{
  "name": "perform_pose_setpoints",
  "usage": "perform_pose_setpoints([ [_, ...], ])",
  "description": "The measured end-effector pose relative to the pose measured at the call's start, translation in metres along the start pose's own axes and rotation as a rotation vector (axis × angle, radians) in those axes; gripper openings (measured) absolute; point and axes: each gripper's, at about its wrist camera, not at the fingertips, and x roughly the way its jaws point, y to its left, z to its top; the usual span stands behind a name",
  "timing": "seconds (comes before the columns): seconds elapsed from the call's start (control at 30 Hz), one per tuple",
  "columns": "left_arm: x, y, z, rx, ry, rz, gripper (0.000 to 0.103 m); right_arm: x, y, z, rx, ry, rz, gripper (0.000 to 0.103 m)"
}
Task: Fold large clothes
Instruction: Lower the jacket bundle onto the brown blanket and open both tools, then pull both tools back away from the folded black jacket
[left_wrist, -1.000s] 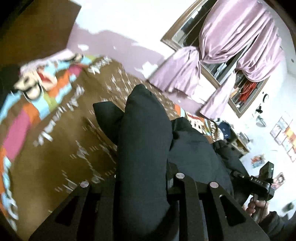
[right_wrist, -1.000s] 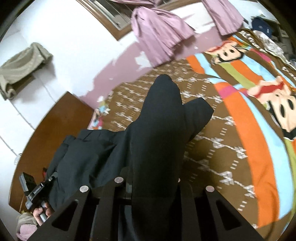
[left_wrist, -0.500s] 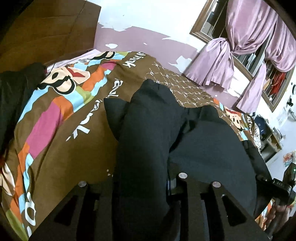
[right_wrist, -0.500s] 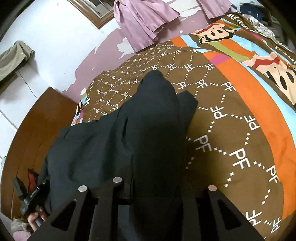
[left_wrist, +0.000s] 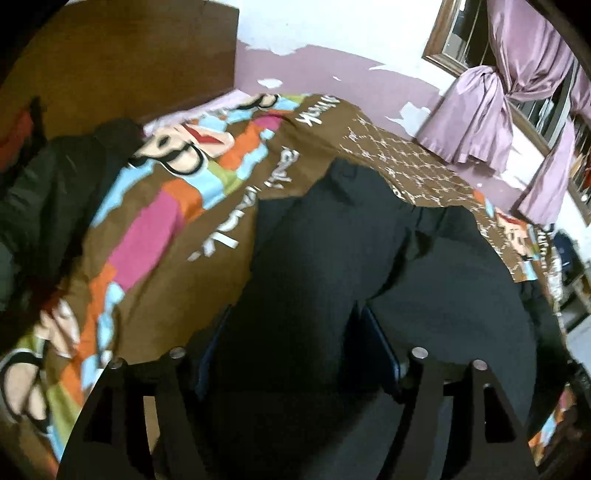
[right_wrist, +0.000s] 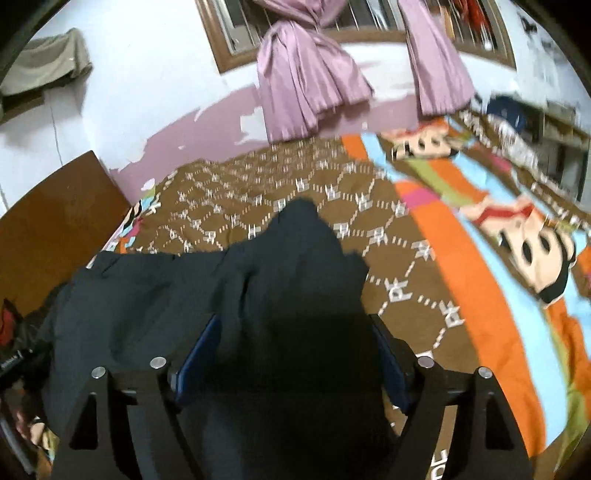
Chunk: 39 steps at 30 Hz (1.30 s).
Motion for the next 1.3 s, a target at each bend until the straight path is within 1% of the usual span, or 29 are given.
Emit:
perform_pose_setpoints([
  [0.07,-0.014,-0.005,-0.002,0.016,-0.037,0.03,0.073,-0.014,0.004,0.002,-0.022,-0.05,0.003,0.085],
  [0.1,-0.02,-0.008,-0.003,0.022,-0.057,0.034,0.085,-0.018,0.005,0.004,-0.031,-0.065,0.011,0.086],
  [0.13,-0.029,-0.01,-0.005,0.028,-0.088,0.029,0.092,-0.023,0.008,0.005,-0.043,-0.081,0.019,0.088],
  [0.17,-0.035,-0.012,-0.006,0.031,-0.103,0.024,0.094,-0.029,0.01,0.005,-0.052,-0.092,0.022,0.089],
  [0.2,-0.042,-0.016,-0.008,0.038,-0.111,0.017,0.094,-0.033,0.012,0.006,-0.057,-0.102,0.032,0.089],
  [0.23,-0.045,-0.019,-0.007,0.045,-0.107,0.01,0.094,-0.039,0.014,0.006,-0.059,-0.112,0.043,0.091],
  [0.27,-0.049,-0.023,-0.007,0.061,-0.096,-0.003,0.094,-0.044,0.016,0.006,-0.06,-0.122,0.049,0.101],
  [0.3,-0.054,-0.027,-0.007,0.074,-0.092,-0.016,0.094,-0.05,0.017,0.006,-0.059,-0.135,0.044,0.103],
  [0.4,-0.07,-0.033,-0.005,0.084,-0.121,-0.037,0.094,-0.072,0.021,0.004,-0.064,-0.194,0.031,0.103],
  [0.47,-0.083,-0.036,-0.003,0.088,-0.154,-0.038,0.097,-0.083,0.025,0.004,-0.08,-0.216,0.033,0.103],
  [0.53,-0.096,-0.039,-0.003,0.1,-0.19,-0.035,0.101,-0.095,0.03,0.002,-0.099,-0.239,0.029,0.103],
  [0.63,-0.114,-0.044,-0.006,0.129,-0.236,-0.042,0.101,-0.109,0.037,-0.001,-0.115,-0.258,0.046,0.103],
  [0.73,-0.129,-0.05,-0.012,0.148,-0.262,-0.079,0.101,-0.121,0.045,-0.004,-0.131,-0.266,0.069,0.103],
  [0.83,-0.145,-0.058,-0.02,0.179,-0.301,-0.1,0.101,-0.134,0.054,-0.008,-0.151,-0.275,0.09,0.103],
  [0.93,-0.158,-0.065,-0.026,0.205,-0.31,-0.12,0.101,-0.148,0.06,-0.013,-0.155,-0.258,0.12,0.103],
  [1.03,-0.171,-0.069,-0.031,0.213,-0.318,-0.161,0.101,-0.164,0.066,-0.017,-0.156,-0.263,0.154,0.103],
  [1.3,-0.207,-0.078,-0.053,0.282,-0.382,-0.169,0.101,-0.2,0.082,-0.031,-0.19,-0.295,0.186,0.103],
])
